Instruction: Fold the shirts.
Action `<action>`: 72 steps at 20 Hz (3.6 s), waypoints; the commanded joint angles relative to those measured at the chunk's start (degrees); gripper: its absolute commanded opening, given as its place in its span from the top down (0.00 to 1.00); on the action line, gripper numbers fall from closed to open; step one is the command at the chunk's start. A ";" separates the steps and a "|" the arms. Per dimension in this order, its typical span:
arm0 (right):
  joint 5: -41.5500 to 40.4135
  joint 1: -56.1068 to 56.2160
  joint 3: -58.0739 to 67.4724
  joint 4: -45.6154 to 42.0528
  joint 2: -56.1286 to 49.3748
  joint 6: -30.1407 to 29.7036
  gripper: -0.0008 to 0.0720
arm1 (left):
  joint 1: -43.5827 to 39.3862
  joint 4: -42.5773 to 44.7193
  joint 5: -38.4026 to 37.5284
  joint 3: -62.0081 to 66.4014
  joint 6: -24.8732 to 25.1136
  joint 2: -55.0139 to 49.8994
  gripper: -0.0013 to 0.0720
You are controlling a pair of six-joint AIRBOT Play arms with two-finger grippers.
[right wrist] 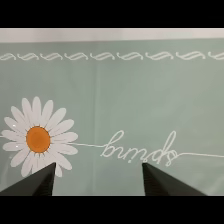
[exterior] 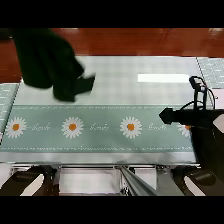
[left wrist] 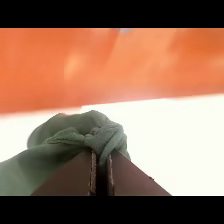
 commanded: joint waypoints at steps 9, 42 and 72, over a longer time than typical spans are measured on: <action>-0.35 -0.02 0.09 0.59 6.32 1.95 0.13 | -26.27 -5.14 15.56 3.85 0.20 -5.01 0.95; 5.09 -37.27 -15.93 22.32 5.42 -12.72 0.13 | -10.56 -38.82 6.47 -54.97 12.00 -19.26 0.03; -6.32 -5.97 -15.56 53.05 -20.41 -23.37 0.13 | -17.14 -47.58 3.85 -38.86 25.83 -35.95 0.95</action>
